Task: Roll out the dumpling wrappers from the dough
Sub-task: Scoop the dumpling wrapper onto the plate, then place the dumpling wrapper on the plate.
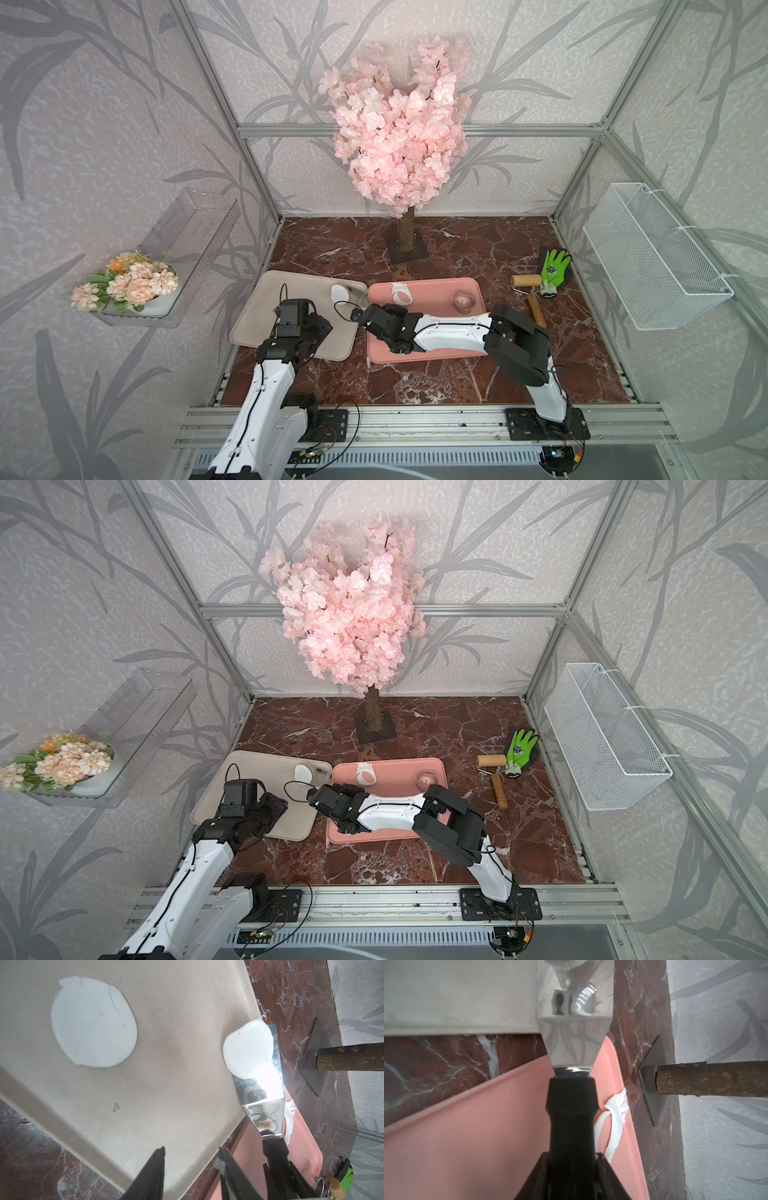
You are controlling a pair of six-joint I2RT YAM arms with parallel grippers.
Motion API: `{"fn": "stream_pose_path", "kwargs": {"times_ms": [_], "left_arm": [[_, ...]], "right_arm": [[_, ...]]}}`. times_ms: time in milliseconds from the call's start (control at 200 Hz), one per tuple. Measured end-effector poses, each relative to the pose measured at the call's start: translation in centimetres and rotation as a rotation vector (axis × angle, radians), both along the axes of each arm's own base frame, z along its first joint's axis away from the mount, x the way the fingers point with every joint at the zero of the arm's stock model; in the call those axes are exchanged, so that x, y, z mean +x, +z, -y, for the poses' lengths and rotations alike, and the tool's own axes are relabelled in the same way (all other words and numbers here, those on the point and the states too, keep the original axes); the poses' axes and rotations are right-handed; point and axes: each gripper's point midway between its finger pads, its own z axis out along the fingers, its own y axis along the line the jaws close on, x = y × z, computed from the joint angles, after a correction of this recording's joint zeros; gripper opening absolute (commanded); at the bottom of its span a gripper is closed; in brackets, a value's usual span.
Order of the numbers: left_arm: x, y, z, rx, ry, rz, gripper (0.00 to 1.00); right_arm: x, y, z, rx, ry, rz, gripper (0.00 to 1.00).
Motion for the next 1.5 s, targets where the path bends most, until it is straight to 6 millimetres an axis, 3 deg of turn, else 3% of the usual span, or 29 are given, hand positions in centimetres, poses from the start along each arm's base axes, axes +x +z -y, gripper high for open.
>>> {"fn": "stream_pose_path", "kwargs": {"times_ms": [570,1050,1500], "left_arm": [[-0.2,0.1,-0.1,0.003,0.010,0.001,0.45],[-0.6,0.4,-0.6,0.016,0.040,0.002,0.45],[-1.0,1.5,-1.4,0.035,0.091,0.010,0.45]], "right_arm": [[3.0,1.7,0.2,-0.190,0.102,0.237,0.00],[-0.1,1.0,-0.1,-0.188,0.177,0.278,0.00],[-0.7,3.0,-1.5,-0.202,0.224,0.408,0.00]]}}
